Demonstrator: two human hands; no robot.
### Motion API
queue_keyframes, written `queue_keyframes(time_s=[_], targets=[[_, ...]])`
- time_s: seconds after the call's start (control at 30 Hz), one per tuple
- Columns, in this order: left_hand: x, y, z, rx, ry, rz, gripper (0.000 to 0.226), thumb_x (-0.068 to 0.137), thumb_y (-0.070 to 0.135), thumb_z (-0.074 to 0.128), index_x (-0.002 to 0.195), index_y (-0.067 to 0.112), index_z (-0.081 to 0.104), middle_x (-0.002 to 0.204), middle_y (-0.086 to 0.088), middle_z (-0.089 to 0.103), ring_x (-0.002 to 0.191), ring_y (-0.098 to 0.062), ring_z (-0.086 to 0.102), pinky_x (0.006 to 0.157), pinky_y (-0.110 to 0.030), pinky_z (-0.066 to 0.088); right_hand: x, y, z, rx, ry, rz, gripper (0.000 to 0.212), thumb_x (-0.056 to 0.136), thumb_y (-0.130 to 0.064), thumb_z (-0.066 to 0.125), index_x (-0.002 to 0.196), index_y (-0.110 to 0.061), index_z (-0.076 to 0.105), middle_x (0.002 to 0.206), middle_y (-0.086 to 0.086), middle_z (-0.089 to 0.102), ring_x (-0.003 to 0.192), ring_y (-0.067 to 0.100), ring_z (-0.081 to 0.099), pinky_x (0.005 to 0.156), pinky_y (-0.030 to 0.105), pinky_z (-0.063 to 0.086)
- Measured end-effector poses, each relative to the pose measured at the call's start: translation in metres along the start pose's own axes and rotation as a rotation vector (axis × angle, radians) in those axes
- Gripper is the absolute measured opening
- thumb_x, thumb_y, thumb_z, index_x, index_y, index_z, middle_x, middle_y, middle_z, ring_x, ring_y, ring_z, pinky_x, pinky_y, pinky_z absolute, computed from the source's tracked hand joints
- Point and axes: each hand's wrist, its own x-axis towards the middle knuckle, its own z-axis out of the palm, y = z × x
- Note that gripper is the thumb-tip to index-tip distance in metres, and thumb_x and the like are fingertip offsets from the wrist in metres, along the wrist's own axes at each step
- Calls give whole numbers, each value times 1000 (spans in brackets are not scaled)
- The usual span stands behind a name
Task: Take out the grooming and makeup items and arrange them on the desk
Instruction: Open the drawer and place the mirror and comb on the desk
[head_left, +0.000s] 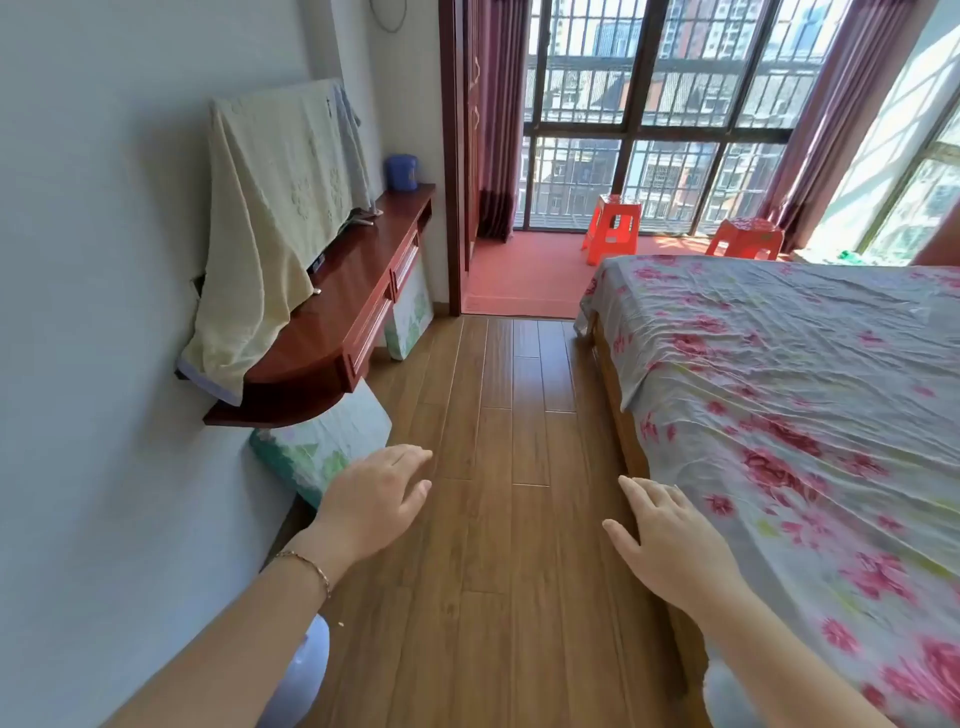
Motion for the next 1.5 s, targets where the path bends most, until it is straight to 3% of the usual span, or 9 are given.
queue_keyframes(time_s=[0.33, 0.73, 1.1, 1.5], targets=[[87, -23, 33, 6, -17, -29, 45, 95, 43, 41, 137, 28, 43, 141, 11, 45, 130, -7, 41, 102, -24, 37, 99, 8, 6, 7, -20, -71, 61, 96, -50, 33, 149, -26, 15, 155, -6, 23, 144, 16, 14, 115, 30, 16], [280, -94, 44, -46, 16, -73, 41, 95, 32, 45, 134, 20, 48, 137, 6, 51, 129, -9, 43, 105, -28, 34, 323, -16, -29, -36, -18, -149, 58, 97, -47, 33, 148, -23, 21, 153, -6, 27, 143, 14, 18, 115, 28, 16], [400, -122, 81, -73, -55, -102, 42, 96, 35, 42, 136, 23, 46, 140, 5, 48, 132, -10, 39, 107, -28, 32, 458, -9, -10, -40, -99, -182, 57, 98, -43, 32, 149, -19, 19, 153, -2, 27, 143, 18, 17, 116, 29, 8], [561, -153, 122, -90, -57, -359, 44, 96, 39, 39, 138, 26, 42, 143, 9, 44, 133, -8, 37, 107, -26, 32, 683, 31, -24, -52, -153, -339, 55, 99, -38, 32, 149, -18, 18, 153, -2, 27, 143, 19, 18, 116, 30, 12]])
